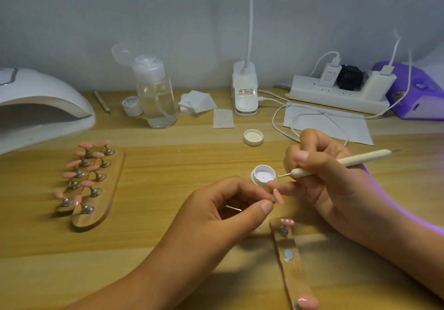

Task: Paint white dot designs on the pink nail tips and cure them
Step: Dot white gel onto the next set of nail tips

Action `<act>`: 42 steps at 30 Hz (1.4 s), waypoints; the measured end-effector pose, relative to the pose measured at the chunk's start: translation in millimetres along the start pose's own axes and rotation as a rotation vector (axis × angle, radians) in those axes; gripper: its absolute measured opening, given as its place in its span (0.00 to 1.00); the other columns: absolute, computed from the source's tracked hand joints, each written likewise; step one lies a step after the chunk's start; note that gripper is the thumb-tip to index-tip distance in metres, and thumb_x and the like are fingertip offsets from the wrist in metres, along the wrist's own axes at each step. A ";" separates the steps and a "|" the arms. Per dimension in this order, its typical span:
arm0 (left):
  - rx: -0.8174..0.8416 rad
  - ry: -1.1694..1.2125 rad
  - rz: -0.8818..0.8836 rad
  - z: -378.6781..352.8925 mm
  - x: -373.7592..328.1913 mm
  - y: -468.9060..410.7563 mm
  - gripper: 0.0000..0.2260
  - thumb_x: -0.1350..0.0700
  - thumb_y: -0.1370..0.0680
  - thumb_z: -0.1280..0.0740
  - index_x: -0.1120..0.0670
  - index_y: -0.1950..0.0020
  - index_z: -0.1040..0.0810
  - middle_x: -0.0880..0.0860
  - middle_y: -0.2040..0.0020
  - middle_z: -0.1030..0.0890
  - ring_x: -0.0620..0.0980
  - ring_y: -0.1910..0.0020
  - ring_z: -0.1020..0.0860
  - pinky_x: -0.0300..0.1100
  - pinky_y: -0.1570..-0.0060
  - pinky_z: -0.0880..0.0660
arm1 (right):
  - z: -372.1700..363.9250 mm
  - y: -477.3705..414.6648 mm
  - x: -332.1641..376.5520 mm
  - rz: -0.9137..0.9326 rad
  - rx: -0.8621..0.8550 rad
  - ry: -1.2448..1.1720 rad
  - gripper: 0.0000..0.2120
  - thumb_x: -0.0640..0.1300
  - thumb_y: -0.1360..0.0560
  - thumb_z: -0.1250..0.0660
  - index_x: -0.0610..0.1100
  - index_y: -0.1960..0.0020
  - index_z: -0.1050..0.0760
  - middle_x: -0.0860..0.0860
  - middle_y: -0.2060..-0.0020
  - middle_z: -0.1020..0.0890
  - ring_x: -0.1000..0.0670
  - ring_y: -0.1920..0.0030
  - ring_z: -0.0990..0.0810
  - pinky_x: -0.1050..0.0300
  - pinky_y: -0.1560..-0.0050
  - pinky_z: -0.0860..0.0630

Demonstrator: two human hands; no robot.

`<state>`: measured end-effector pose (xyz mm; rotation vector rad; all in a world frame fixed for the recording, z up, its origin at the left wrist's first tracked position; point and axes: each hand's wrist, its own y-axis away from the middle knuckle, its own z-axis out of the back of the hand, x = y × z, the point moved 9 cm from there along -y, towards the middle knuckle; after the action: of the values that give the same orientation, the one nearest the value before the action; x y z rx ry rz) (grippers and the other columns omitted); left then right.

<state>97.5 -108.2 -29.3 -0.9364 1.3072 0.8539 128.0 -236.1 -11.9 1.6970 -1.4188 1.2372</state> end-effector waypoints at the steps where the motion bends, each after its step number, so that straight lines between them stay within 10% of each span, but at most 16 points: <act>1: 0.000 0.000 0.000 0.0 0.3 0.1 0.04 0.54 0.29 0.29 0.53 0.56 0.17 0.55 0.55 0.16 0.42 0.62 0.23 0.31 0.61 0.28 | 0.3 0.3 -0.2 -0.006 -0.011 -0.001 0.13 0.38 0.34 0.29 0.46 0.70 0.31 0.51 0.75 0.30 0.56 0.73 0.28 0.55 0.63 0.19; 42: 0.019 0.026 -0.016 -3.2 -2.7 0.7 0.03 0.56 0.28 0.31 0.51 0.57 0.17 0.45 0.54 0.15 0.41 0.58 0.22 0.32 0.58 0.26 | -5.4 0.1 -4.1 -0.059 0.009 0.060 0.14 0.34 0.33 0.33 0.47 0.73 0.30 0.51 0.76 0.29 0.57 0.74 0.28 0.63 0.70 0.22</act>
<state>95.3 -110.9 -26.7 -0.9449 1.3261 0.8186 126.4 -229.7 -13.6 1.6810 -1.3206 1.2534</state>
